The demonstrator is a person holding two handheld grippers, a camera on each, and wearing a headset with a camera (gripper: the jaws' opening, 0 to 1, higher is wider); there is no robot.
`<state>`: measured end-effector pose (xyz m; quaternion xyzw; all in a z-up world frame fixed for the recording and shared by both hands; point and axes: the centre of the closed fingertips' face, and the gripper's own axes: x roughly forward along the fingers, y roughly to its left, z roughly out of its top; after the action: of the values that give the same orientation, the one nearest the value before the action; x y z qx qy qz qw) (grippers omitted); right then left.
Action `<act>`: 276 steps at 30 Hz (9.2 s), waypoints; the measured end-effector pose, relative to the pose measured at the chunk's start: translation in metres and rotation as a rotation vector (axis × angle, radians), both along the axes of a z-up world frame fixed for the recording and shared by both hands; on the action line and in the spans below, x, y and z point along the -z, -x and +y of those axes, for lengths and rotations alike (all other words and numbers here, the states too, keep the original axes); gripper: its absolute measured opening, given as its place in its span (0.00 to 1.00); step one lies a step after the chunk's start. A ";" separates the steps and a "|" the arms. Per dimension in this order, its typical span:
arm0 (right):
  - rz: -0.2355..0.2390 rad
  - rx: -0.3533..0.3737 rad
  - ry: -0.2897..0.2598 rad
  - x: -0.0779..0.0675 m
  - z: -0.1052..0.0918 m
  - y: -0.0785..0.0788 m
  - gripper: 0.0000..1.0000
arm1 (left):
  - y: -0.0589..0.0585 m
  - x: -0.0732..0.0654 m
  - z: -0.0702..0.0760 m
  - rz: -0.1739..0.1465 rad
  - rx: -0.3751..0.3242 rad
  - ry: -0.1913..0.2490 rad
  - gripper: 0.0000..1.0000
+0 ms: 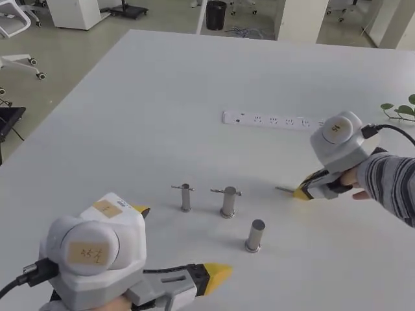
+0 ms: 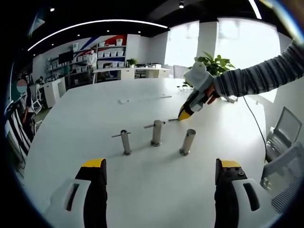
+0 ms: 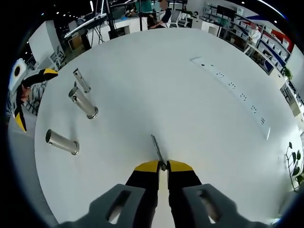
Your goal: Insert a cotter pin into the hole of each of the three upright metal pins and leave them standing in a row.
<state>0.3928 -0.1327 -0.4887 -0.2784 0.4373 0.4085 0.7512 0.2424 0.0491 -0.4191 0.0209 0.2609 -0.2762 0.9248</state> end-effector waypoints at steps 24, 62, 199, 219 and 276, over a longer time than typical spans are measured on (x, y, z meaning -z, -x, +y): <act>-0.186 -0.150 -0.027 -0.029 0.020 0.007 0.00 | -0.001 -0.011 -0.001 0.012 0.010 0.023 0.77; -0.502 -0.667 -0.117 -0.107 0.110 0.130 0.00 | -0.013 -0.054 -0.050 0.101 0.109 0.215 0.18; -0.032 -0.469 -0.340 -0.069 0.051 0.163 0.00 | 0.013 -0.007 -0.071 -0.132 0.274 -0.035 0.25; -0.055 -0.456 -0.259 -0.048 0.032 0.129 0.00 | -0.024 0.031 -0.091 -0.067 0.121 -0.061 0.26; -0.044 -0.550 -0.258 -0.045 0.061 0.117 0.00 | -0.046 0.052 -0.111 -0.047 0.146 -0.082 0.10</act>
<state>0.2758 -0.0718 -0.4432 -0.2976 0.2739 0.6427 0.6507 0.2885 -0.0616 -0.4711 0.0843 0.2481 -0.3313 0.9064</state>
